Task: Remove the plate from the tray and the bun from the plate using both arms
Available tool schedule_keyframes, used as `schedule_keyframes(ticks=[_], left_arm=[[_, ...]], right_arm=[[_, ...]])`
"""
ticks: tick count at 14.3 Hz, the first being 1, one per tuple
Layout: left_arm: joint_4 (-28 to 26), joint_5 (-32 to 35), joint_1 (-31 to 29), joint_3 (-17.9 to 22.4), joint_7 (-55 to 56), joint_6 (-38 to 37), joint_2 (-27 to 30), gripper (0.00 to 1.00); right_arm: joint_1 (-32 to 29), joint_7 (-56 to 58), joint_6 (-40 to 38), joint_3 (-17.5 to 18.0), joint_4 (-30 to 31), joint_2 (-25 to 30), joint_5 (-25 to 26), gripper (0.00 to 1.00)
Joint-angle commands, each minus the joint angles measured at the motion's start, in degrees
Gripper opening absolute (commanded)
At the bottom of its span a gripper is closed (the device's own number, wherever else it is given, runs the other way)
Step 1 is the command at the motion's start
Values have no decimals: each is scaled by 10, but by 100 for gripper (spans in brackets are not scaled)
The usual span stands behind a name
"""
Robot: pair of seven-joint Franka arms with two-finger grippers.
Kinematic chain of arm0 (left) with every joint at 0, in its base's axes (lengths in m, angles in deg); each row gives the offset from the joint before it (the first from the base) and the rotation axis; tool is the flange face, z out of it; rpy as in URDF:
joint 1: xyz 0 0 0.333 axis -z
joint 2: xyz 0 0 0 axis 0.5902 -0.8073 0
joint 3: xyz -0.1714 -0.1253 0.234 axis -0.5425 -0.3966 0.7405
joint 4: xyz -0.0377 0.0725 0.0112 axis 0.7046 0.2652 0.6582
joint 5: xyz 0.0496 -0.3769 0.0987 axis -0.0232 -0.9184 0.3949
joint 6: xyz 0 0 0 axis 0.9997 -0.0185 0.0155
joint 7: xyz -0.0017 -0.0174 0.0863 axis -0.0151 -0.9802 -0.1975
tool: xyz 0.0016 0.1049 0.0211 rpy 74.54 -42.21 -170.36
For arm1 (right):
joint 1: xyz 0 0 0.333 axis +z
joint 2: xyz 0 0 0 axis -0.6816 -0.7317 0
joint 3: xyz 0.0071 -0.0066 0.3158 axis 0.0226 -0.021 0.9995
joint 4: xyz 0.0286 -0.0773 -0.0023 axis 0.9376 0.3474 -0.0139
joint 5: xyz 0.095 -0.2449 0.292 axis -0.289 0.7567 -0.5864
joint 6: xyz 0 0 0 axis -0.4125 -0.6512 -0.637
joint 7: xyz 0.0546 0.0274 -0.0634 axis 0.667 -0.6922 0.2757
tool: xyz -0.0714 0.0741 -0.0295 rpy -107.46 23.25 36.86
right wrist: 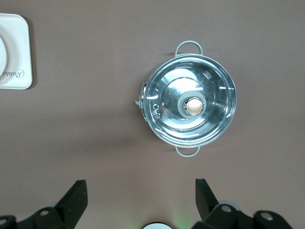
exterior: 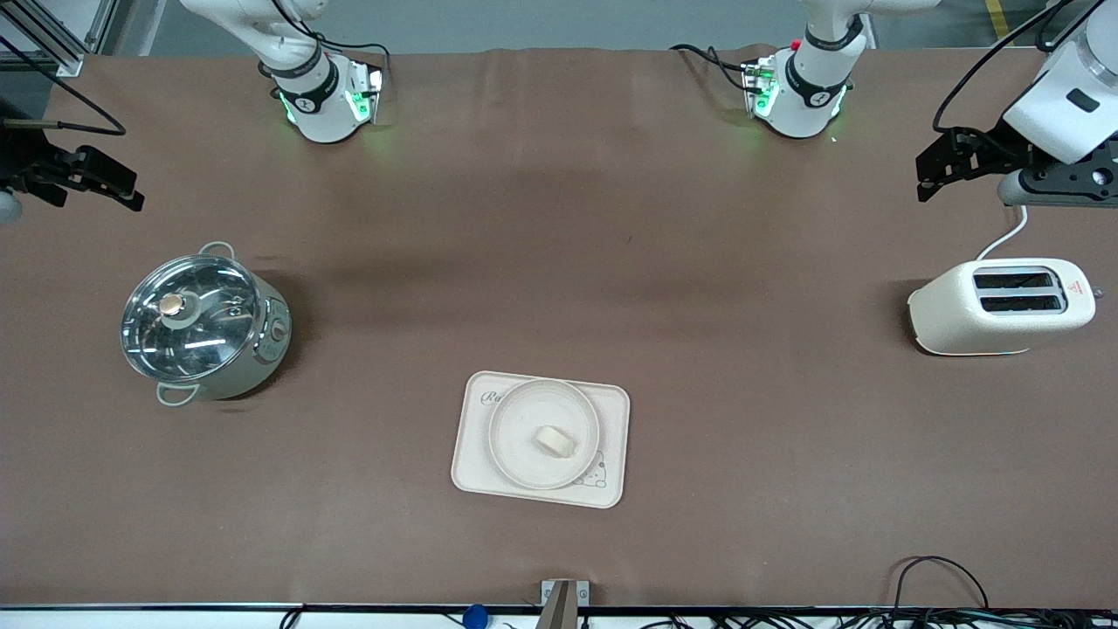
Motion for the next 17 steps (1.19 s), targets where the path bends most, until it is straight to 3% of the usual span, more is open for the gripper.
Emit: schedule_keyframes(ticks=[1,5,7,9,12,17], left_arm=[[14,-6,-4,1,-14,-10,-5,100],[14,-2,-5,1,-12,-10,-7,100],[14,-4,-5,3,-11,-7,-14,100],[15,-3,-5,4,-10,-4,-16,100],[14,-2,-5,4,-10,-3,-16,100],[14,-1,-6,5,-10,2,-17,100]], right_arm=[[3,-6,-5,0,10,9,9,100],[3,-6,10,1,9,7,-5,100],[6,-6,27,1,10,-7,-65,100],[35,-7,45,1,14,-30,-83,100],[71,-35,89,1,14,-79,-108,100],[139,-124,226,1,13,-201,-167,100]])
